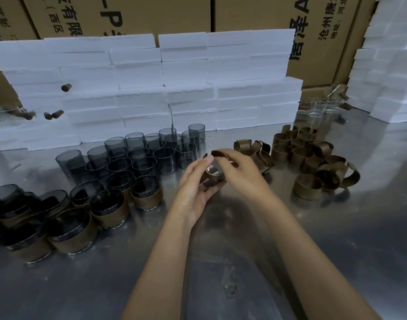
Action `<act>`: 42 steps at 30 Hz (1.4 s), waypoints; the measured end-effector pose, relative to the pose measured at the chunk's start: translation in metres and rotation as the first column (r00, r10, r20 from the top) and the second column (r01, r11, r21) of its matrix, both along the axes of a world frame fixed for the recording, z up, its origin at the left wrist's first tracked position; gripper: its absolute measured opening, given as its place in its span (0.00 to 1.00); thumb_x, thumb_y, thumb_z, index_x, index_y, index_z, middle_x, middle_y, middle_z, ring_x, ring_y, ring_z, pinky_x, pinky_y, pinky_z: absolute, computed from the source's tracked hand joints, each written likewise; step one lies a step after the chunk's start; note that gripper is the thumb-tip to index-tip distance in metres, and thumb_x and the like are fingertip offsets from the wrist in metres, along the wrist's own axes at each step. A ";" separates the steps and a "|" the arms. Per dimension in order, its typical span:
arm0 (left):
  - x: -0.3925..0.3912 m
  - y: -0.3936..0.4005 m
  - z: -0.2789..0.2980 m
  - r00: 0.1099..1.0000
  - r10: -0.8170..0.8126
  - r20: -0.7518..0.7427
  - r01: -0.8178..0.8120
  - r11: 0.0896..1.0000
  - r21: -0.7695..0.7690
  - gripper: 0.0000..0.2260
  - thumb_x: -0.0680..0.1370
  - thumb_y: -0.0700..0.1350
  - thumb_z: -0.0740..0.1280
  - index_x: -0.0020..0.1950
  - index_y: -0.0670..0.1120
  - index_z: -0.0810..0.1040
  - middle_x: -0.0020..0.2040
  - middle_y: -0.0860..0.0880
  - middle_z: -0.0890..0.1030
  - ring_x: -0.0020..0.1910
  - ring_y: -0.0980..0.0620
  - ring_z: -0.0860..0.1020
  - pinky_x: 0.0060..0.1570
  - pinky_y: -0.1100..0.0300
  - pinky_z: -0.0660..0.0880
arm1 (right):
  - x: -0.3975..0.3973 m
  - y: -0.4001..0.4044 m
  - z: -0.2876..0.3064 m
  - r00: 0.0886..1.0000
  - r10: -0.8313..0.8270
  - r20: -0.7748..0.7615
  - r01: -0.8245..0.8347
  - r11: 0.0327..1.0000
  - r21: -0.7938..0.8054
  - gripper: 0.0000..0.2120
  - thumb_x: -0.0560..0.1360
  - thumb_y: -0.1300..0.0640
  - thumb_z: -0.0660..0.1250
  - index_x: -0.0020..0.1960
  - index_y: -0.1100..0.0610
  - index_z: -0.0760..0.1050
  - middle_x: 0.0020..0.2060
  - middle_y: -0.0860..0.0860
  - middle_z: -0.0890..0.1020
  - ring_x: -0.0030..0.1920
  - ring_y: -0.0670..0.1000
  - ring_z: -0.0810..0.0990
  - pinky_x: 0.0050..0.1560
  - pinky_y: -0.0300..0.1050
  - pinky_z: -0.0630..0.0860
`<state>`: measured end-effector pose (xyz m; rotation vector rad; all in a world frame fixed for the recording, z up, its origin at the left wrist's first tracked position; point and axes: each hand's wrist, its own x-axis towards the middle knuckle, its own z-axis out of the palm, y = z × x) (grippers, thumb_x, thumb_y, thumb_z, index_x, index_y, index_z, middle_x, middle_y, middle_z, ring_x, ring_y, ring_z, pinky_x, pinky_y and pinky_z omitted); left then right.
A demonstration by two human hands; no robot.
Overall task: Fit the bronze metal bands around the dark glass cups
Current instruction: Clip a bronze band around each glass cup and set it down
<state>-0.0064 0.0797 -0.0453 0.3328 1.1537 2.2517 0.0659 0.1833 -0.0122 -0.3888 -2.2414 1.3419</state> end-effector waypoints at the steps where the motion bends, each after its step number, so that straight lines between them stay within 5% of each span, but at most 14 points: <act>1: -0.001 0.001 0.000 1.000 0.001 0.010 -0.001 1.000 0.001 0.23 0.77 0.48 0.75 0.69 0.41 0.77 0.65 0.35 0.80 0.63 0.40 0.81 0.53 0.51 0.82 | 0.000 -0.004 -0.003 1.000 0.010 -0.015 -0.012 0.989 -0.149 0.09 0.81 0.50 0.65 0.57 0.46 0.83 0.53 0.43 0.85 0.53 0.40 0.81 0.51 0.34 0.74; 6: 0.001 0.001 -0.001 1.000 -0.019 0.000 0.019 1.000 -0.014 0.23 0.77 0.50 0.74 0.69 0.41 0.78 0.65 0.35 0.80 0.65 0.40 0.80 0.51 0.53 0.82 | -0.004 -0.011 -0.018 0.998 0.017 0.053 0.009 0.896 -0.444 0.28 0.73 0.26 0.63 0.60 0.45 0.79 0.52 0.41 0.84 0.54 0.37 0.81 0.56 0.41 0.73; 15: 0.000 -0.002 -0.001 0.999 -0.036 -0.017 0.035 0.999 -0.041 0.14 0.75 0.47 0.76 0.58 0.44 0.82 0.55 0.38 0.83 0.56 0.45 0.84 0.48 0.54 0.82 | -0.007 -0.011 -0.022 0.997 -0.035 0.071 0.062 0.907 -0.416 0.40 0.64 0.18 0.54 0.58 0.46 0.81 0.53 0.44 0.85 0.59 0.43 0.80 0.68 0.51 0.73; 19: 0.002 -0.003 0.001 0.998 -0.058 -0.023 0.057 0.997 -0.042 0.16 0.71 0.48 0.77 0.56 0.45 0.81 0.53 0.40 0.83 0.52 0.47 0.85 0.47 0.55 0.82 | -0.006 -0.014 -0.027 0.997 -0.069 0.026 0.073 0.910 -0.409 0.37 0.71 0.21 0.53 0.58 0.49 0.82 0.53 0.45 0.86 0.59 0.45 0.81 0.68 0.50 0.73; 27: 0.003 -0.001 0.002 0.999 -0.044 -0.022 0.043 0.997 -0.056 0.15 0.78 0.40 0.71 0.65 0.42 0.77 0.51 0.41 0.82 0.46 0.49 0.84 0.43 0.56 0.82 | -0.018 -0.011 -0.039 0.961 -0.275 -0.035 0.242 0.892 -0.382 0.21 0.83 0.36 0.56 0.47 0.51 0.77 0.40 0.42 0.82 0.46 0.40 0.79 0.47 0.39 0.72; 32: 0.005 0.003 0.004 0.999 -0.049 -0.021 0.048 0.998 -0.032 0.22 0.78 0.51 0.71 0.67 0.40 0.78 0.56 0.41 0.84 0.51 0.49 0.85 0.46 0.57 0.82 | -0.017 -0.010 -0.040 0.969 -0.243 -0.048 0.203 0.890 -0.408 0.24 0.84 0.38 0.57 0.54 0.57 0.80 0.48 0.50 0.86 0.54 0.50 0.83 0.60 0.49 0.77; 35: 0.005 0.009 0.004 0.997 0.058 0.048 -0.054 0.995 -0.089 0.18 0.83 0.56 0.64 0.56 0.41 0.82 0.47 0.43 0.86 0.43 0.51 0.86 0.37 0.58 0.82 | -0.017 -0.014 -0.040 0.979 -0.194 -0.057 0.152 0.891 -0.428 0.20 0.84 0.41 0.58 0.56 0.55 0.79 0.47 0.48 0.85 0.50 0.46 0.83 0.55 0.44 0.79; 38: -0.002 0.008 0.003 0.973 0.166 0.158 -0.148 0.982 -0.116 0.14 0.85 0.51 0.61 0.51 0.42 0.80 0.49 0.41 0.80 0.46 0.47 0.81 0.37 0.57 0.80 | -0.015 -0.018 -0.035 0.991 -0.111 -0.074 0.044 0.796 -0.604 0.12 0.81 0.50 0.63 0.54 0.57 0.81 0.46 0.53 0.86 0.47 0.50 0.84 0.51 0.46 0.79; 42: 0.001 0.006 0.004 0.981 0.113 0.156 -0.095 0.988 -0.121 0.11 0.83 0.47 0.64 0.59 0.41 0.77 0.56 0.38 0.79 0.54 0.44 0.79 0.48 0.54 0.79 | -0.010 -0.014 -0.029 0.977 -0.142 -0.159 -0.050 0.572 -0.819 0.10 0.80 0.53 0.63 0.43 0.56 0.77 0.29 0.47 0.82 0.30 0.44 0.81 0.39 0.42 0.75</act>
